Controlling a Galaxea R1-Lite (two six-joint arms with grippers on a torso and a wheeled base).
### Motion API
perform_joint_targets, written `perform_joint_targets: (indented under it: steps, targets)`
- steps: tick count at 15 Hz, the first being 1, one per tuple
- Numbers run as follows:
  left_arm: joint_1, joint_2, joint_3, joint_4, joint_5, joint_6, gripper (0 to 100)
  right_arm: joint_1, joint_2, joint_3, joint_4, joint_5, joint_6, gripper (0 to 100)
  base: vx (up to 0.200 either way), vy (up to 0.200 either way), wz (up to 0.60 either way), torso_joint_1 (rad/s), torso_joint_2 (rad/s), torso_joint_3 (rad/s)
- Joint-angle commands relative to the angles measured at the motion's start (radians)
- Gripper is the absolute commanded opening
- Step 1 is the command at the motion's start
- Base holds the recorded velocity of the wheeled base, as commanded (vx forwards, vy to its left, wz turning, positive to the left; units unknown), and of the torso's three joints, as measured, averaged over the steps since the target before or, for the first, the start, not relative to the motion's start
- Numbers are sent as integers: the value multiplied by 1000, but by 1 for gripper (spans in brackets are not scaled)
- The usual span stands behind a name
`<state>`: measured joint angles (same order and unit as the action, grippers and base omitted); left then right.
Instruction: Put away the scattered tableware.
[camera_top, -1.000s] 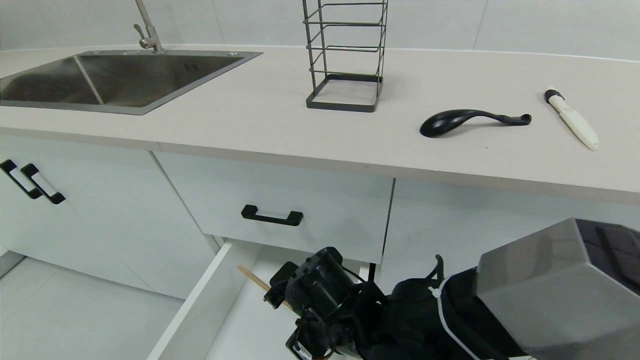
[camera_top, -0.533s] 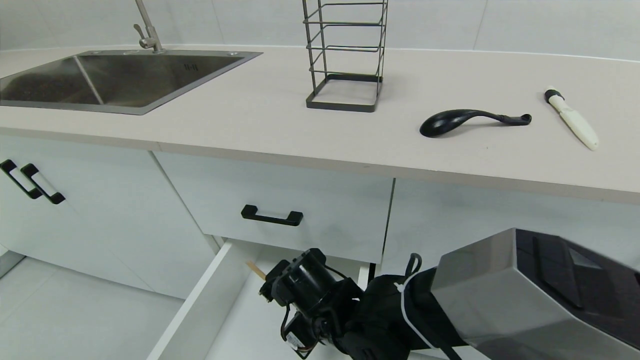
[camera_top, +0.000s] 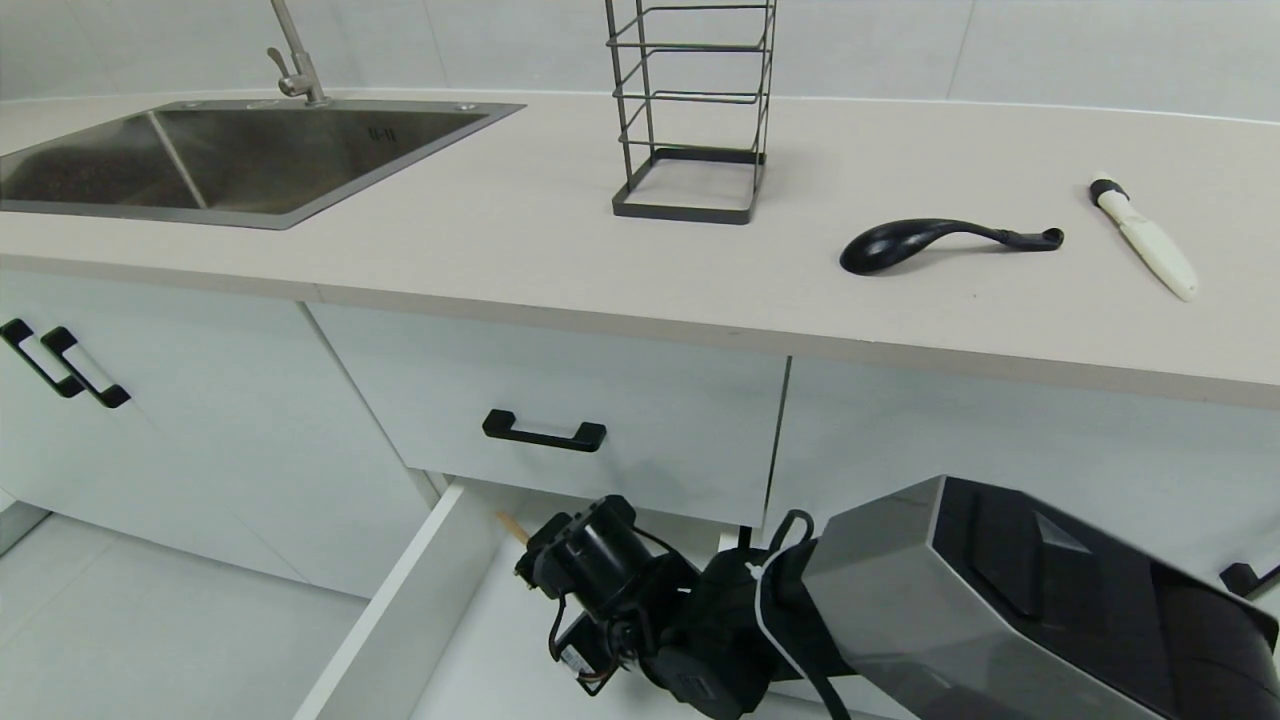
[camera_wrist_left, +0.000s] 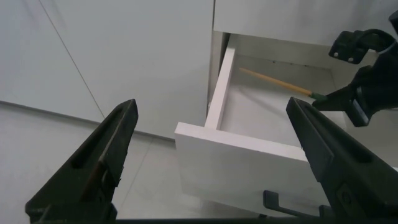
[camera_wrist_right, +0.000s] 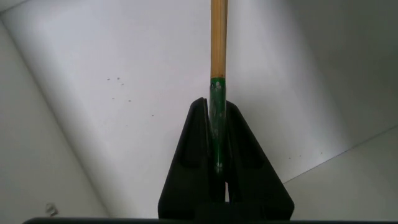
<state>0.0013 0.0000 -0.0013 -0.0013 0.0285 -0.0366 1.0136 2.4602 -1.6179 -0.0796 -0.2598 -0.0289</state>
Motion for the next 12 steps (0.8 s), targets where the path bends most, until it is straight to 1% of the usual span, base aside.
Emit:
perform_joint_targets:
  steps: [1,4,12]
  targets:
    - [0,0,0,0,1,0,100,-6,36,-19,1,1,3,0,0,0,0,0,0,0]
    - [0,0,0,0,1,0,100,-13,66,-56,30,-1,4,0,0,0,0,0,0,0]
    - [0,0,0,0,1,0,100,-13,106,-97,44,-1,4,0,0,0,0,0,0,0]
